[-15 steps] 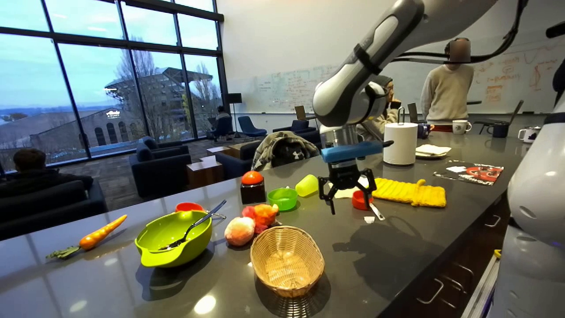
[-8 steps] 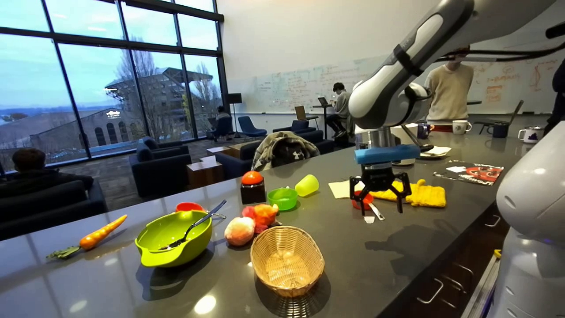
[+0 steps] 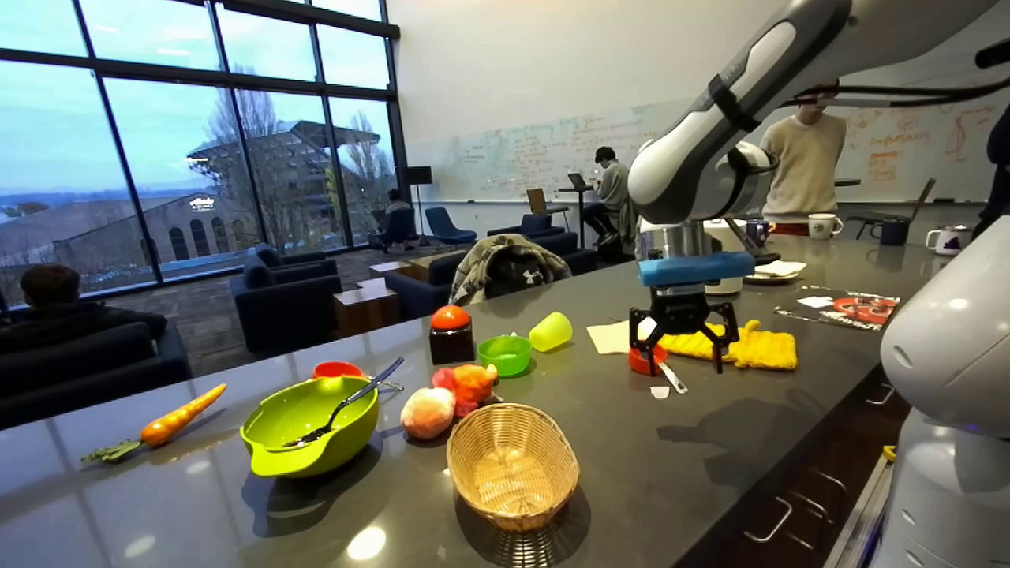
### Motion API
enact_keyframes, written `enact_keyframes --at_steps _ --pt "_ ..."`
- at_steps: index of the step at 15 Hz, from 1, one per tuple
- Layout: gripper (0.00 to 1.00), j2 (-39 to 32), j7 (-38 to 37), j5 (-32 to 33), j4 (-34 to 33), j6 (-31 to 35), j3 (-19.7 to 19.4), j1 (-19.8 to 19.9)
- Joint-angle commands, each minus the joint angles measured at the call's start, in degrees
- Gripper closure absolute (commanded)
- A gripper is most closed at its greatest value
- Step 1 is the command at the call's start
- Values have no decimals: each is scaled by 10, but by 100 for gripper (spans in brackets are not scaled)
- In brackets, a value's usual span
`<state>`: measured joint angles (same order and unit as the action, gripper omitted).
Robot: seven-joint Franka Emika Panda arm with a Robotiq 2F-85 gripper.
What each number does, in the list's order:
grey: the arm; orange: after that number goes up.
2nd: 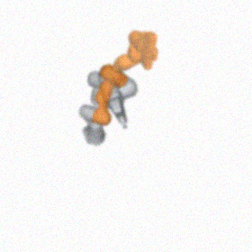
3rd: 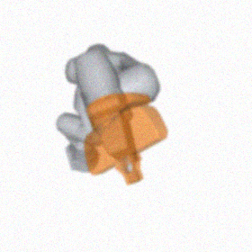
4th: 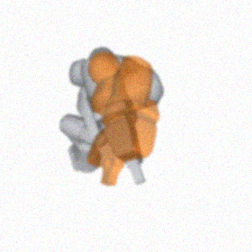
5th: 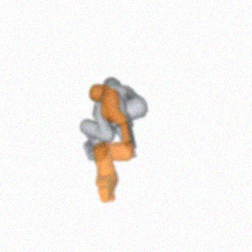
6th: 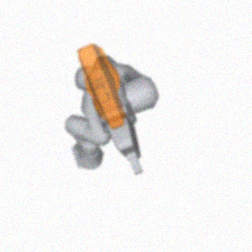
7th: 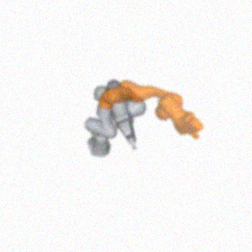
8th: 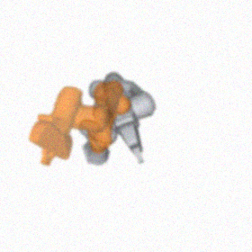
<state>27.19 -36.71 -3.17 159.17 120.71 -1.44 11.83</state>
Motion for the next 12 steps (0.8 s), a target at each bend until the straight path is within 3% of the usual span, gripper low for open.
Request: enact_keyframes --at_steps 1,4,6,12 --pt "0 -34 -62 -33 -74 -19 49 -31" --pt "0 -82 -146 -31 -165 -50 86 -46" --pt "0 -112 -201 -18 -214 -71 91 -48" --pt "0 -164 -276 -12 -270 -116 45 -44"
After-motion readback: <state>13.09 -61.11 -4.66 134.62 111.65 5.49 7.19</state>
